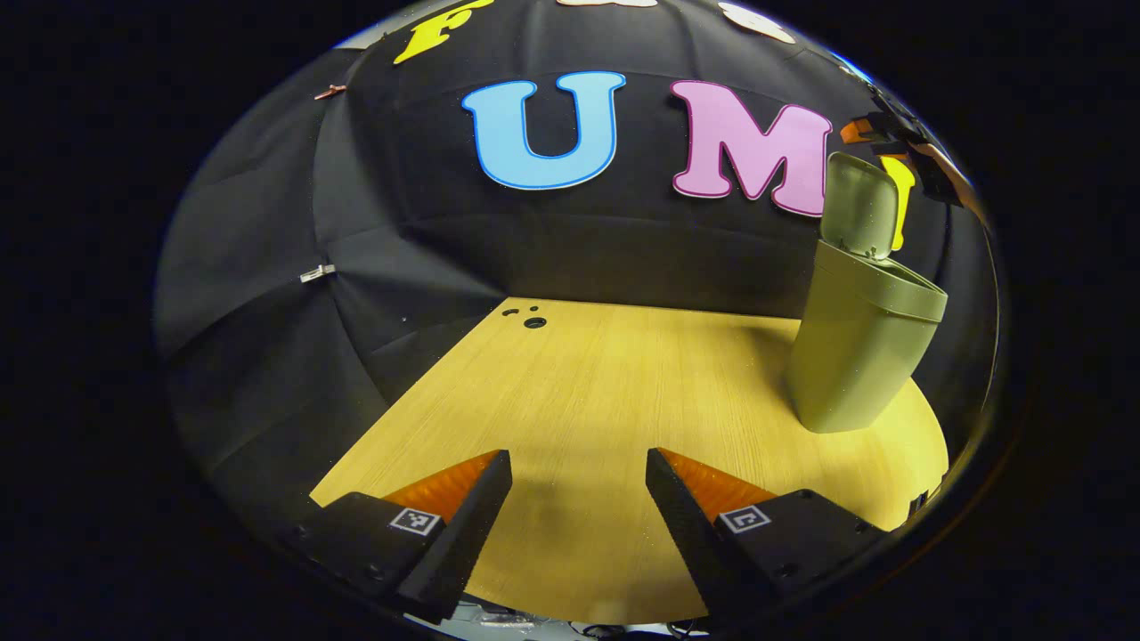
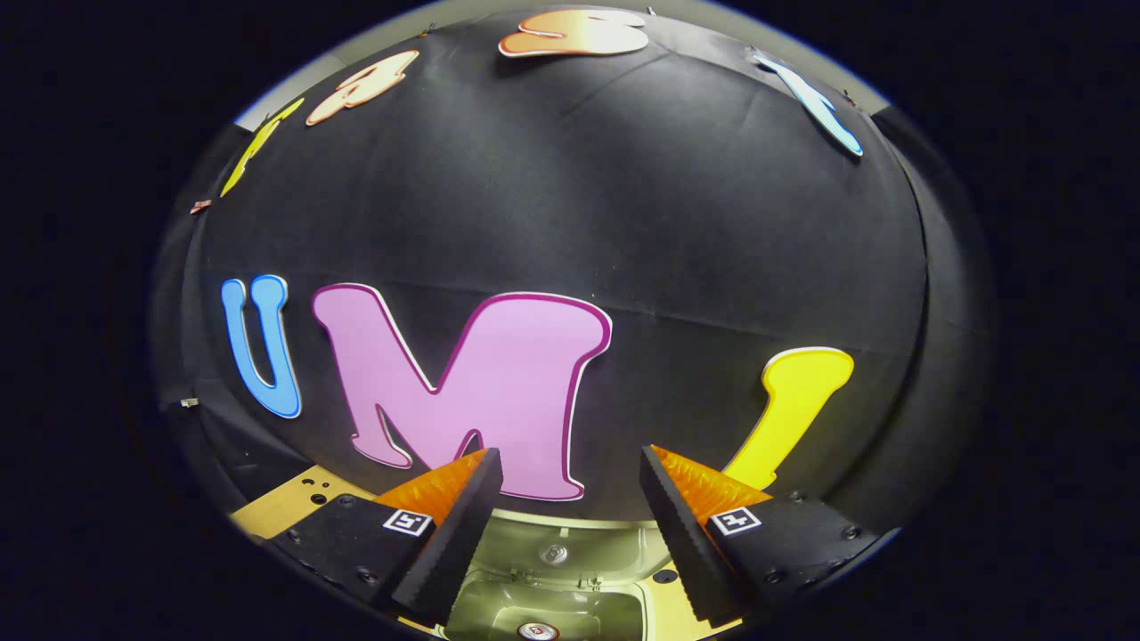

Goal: Press the lid of the desktop garbage bin to open it, pick up the crumpled paper on the desktop and throw it into the bin, then pick up the pop can on the desktop and drop it into the bin, and finally close the garbage bin lid.

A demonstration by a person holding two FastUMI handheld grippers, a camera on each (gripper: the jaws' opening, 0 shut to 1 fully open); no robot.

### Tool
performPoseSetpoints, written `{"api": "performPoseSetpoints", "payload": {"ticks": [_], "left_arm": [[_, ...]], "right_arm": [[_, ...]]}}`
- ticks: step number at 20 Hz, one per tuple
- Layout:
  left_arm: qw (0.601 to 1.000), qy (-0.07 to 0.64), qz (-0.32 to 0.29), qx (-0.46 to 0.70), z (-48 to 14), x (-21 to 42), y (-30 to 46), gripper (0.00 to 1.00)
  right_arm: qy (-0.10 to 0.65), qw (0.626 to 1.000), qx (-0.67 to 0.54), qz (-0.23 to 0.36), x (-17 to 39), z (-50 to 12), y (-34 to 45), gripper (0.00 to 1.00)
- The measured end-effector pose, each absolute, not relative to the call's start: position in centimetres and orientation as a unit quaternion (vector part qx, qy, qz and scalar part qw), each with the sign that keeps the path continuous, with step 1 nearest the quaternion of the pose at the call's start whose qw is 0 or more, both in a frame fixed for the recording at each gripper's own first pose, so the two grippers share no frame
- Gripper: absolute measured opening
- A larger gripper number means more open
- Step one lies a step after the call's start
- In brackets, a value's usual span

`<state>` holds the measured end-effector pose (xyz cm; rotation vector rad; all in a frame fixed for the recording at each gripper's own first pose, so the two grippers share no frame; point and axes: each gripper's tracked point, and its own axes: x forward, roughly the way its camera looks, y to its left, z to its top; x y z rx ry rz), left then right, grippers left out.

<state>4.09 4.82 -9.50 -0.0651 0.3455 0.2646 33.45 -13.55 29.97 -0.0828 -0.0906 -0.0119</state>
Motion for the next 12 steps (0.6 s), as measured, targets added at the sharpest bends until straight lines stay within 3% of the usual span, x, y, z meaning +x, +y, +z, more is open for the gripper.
{"api": "performPoseSetpoints", "payload": {"ticks": [5,12], "left_arm": [[0.974,0.172,0.142,-0.039,-9.6,3.7,4.8,0.98],[0.979,0.163,0.12,-0.024,-9.2,4.4,4.0,0.98]], "right_arm": [[0.006,1.0,-0.028,-0.005,35.7,26.8,-13.9,0.97],[0.018,0.999,-0.044,0.002,33.6,25.9,-13.1,0.96]]}}
